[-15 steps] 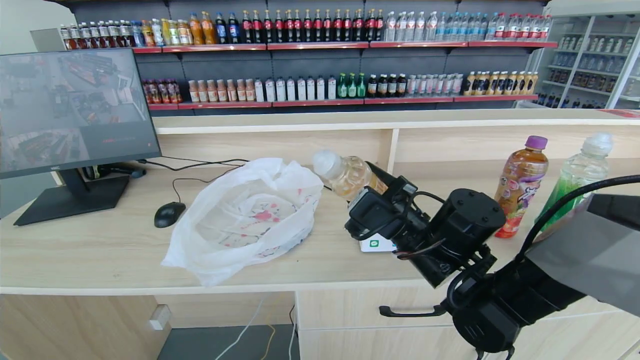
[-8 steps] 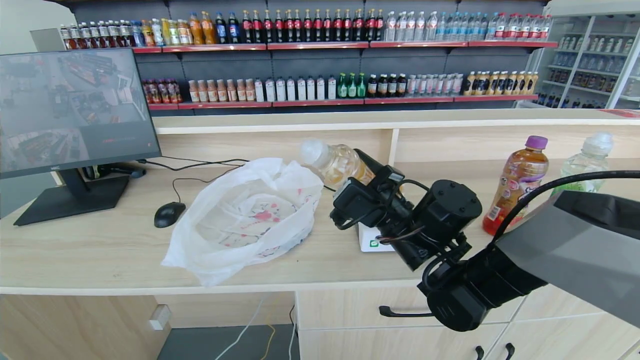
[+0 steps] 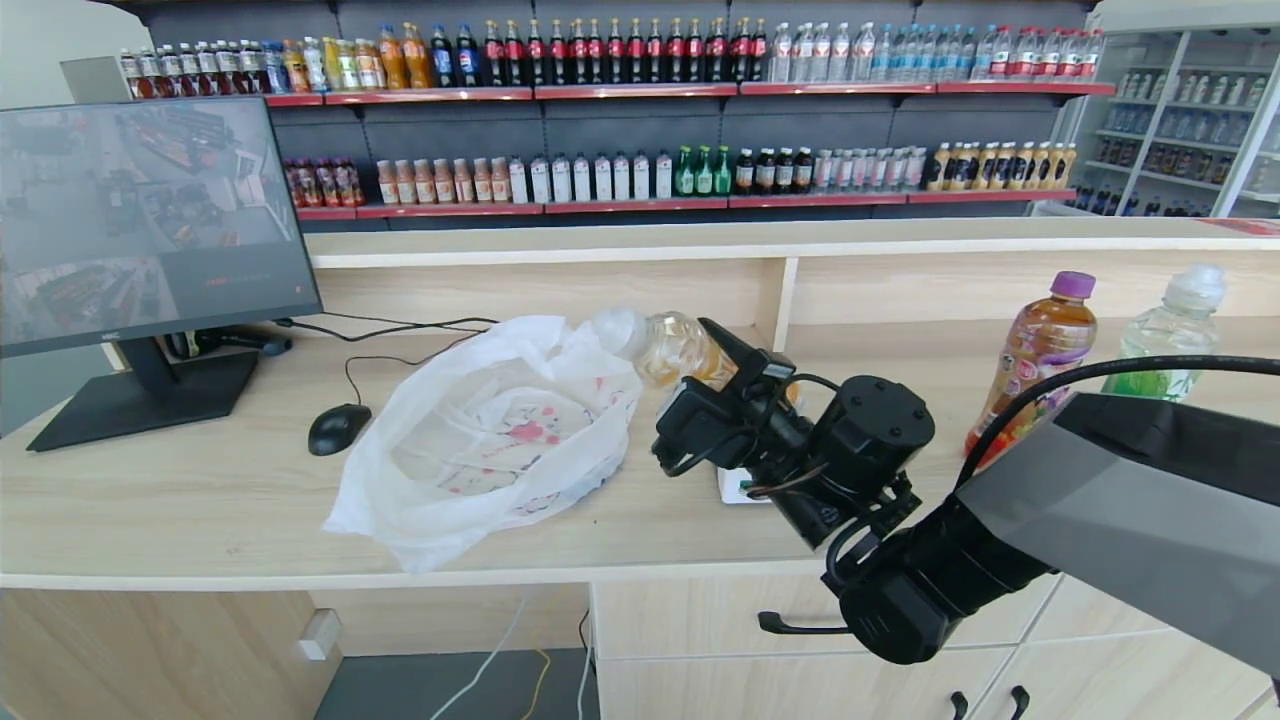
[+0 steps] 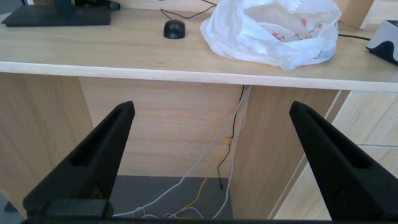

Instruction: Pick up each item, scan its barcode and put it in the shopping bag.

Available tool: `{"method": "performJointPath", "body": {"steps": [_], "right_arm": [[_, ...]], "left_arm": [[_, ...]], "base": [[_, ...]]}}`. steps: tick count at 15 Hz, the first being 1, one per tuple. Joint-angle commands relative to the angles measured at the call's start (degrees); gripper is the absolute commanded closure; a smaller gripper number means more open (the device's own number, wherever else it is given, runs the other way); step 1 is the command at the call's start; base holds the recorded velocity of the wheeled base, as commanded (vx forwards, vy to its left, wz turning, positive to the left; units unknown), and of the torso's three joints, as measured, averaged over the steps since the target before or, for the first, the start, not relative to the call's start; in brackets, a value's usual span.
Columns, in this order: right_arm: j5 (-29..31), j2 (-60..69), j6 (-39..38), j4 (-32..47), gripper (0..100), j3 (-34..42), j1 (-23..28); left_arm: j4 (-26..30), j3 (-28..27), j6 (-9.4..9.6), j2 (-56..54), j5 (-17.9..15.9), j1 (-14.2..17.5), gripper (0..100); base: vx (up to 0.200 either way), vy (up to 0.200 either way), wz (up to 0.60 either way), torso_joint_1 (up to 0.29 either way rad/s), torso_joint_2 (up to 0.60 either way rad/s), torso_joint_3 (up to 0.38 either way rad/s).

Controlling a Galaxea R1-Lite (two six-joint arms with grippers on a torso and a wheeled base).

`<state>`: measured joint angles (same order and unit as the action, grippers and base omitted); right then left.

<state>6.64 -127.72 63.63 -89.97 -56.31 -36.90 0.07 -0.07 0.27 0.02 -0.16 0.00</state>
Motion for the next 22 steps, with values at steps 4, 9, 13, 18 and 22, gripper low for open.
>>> {"method": "performJointPath", "body": {"steps": [4,9,13,18,22], "right_arm": [[-0.84,0.02,2.28,-0.03,100,1.03,0.25],[-0.93,0.1,2.37,-0.03,100,1.11,0.25],[-0.93,0.54,3.07,-0.03,100,1.2,0.16],[-0.93,0.98,4.3,-0.03,100,2.17,-0.36],[-0.93,3.44,4.3,-0.03,100,4.01,-0.36]], "left_arm": [[0.01,0.07,0.0,-0.02,-0.02,0.0,0],[0.01,-0.01,0.0,-0.02,-0.02,0.0,0],[0.01,-0.01,0.0,-0.02,-0.02,0.0,0],[0.01,-0.01,0.0,-0.02,-0.02,0.0,0],[0.01,-0.01,0.0,-0.02,-0.02,0.0,0]], "base": [[0.0,0.0,0.0,0.0,0.0,0.0],[0.0,0.0,0.0,0.0,0.0,0.0],[0.0,0.0,0.0,0.0,0.0,0.0],[0.0,0.0,0.0,0.0,0.0,0.0],[0.0,0.0,0.0,0.0,0.0,0.0]]}}
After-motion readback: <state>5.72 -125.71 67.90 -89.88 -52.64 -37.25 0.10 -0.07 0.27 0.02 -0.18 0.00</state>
